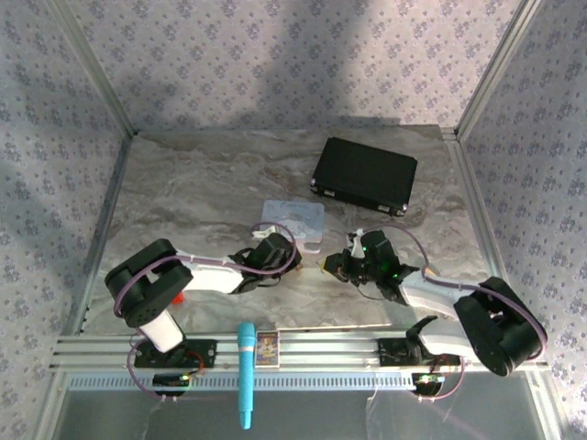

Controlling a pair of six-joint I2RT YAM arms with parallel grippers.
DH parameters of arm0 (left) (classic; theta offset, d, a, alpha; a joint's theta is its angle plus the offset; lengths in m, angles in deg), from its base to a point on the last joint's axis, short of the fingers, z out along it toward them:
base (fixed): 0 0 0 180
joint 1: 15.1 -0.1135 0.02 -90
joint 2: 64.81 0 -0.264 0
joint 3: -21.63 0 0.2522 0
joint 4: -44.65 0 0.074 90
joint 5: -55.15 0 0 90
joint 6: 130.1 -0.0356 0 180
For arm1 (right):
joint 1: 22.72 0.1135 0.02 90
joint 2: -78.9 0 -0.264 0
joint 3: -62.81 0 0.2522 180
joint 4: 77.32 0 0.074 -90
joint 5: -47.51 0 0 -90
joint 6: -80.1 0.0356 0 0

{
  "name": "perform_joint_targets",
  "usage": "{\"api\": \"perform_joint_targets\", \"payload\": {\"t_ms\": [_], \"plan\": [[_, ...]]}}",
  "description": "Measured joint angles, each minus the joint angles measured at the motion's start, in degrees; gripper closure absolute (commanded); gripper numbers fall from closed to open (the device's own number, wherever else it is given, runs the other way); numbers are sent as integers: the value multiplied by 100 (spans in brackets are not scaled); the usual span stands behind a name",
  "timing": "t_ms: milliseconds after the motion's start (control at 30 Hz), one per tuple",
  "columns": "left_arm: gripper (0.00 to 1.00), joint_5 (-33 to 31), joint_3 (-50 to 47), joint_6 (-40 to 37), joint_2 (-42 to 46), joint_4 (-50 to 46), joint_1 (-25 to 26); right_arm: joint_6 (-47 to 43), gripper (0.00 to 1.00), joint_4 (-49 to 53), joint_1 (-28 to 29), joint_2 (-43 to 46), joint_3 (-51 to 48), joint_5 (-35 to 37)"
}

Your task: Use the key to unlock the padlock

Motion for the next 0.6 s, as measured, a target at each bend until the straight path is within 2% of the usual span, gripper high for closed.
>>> {"api": "perform_joint_targets", "payload": {"t_ms": [200,433,600], "plan": [[96,-33,-138,695,-48,522,0,431,100,-848,-46,-704,-4,-452],[99,-142,-166,1045,-142,903,0,1117,100,-2090,-348,-1384,-31,-1152],[100,-264,-188,1172,-278,1272,-11,1167,100,-2159,-566,-1423,-31,-1460]]}}
